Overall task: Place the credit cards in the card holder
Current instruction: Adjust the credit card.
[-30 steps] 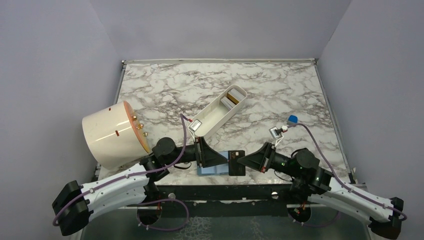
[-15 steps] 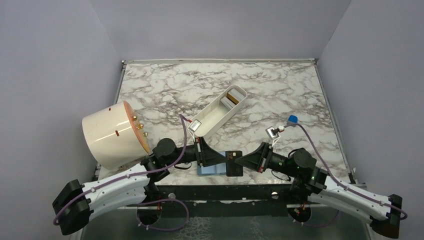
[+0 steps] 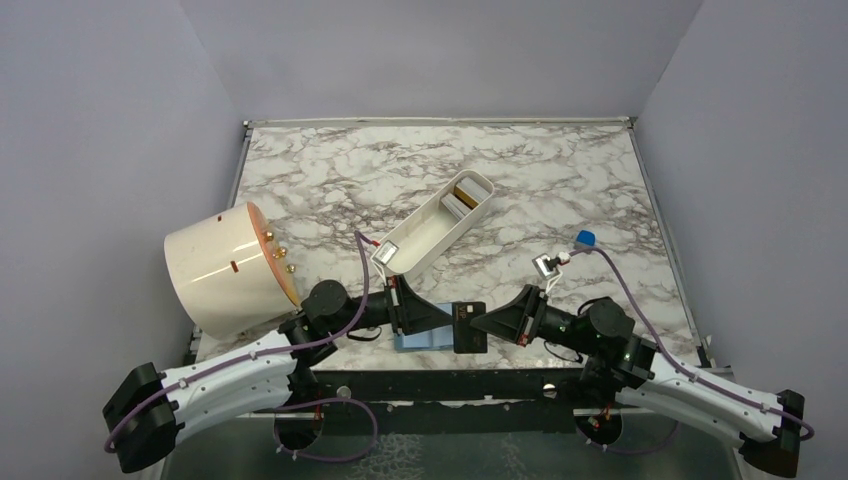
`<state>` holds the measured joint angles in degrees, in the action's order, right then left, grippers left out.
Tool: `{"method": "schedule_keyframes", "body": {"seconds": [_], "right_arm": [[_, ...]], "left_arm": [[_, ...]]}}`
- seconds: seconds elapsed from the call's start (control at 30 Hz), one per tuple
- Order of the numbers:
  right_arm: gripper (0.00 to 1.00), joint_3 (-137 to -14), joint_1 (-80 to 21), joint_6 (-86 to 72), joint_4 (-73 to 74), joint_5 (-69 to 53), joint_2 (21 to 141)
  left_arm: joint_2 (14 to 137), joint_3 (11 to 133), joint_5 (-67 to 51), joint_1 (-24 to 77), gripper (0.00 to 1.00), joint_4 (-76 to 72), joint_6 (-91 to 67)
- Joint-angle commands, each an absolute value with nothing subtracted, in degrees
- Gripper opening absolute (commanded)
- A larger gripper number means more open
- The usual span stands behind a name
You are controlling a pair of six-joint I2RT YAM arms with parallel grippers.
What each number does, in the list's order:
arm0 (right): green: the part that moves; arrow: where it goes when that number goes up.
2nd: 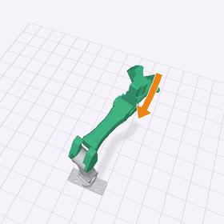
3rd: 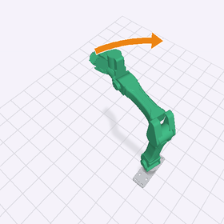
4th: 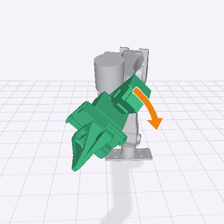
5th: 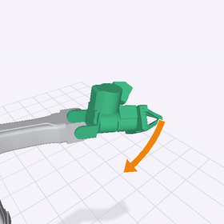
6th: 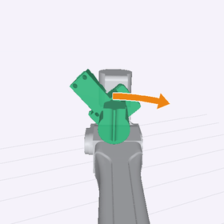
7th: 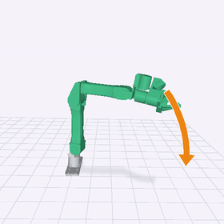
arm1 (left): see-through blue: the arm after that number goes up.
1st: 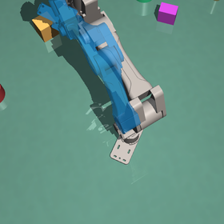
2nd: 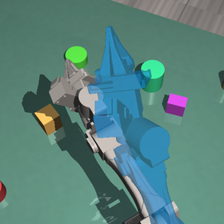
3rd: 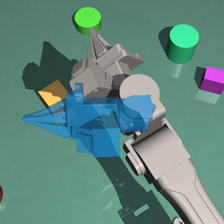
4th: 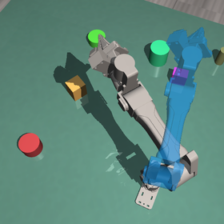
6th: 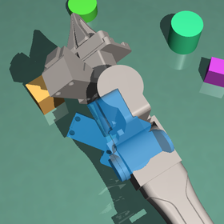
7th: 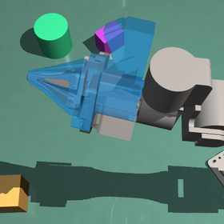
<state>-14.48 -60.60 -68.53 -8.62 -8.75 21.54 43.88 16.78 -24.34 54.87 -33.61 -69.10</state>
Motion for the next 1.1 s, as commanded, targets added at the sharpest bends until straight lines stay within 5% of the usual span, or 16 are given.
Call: {"method": "schedule_keyframes", "body": {"seconds": [0.0, 1.07], "right_arm": [[0.01, -15.1, -60.9, -66.9, -9.5, -9.9, 21.3], [0.01, -9.9, -60.9, -70.3, -18.9, -12.5, 18.5]], "left_arm": [[43.4, 16.1, -22.4, 55.0, 0.21, -34.3, -68.1], [44.1, 14.6, -22.7, 54.9, 0.2, -34.2, -67.8]]}}
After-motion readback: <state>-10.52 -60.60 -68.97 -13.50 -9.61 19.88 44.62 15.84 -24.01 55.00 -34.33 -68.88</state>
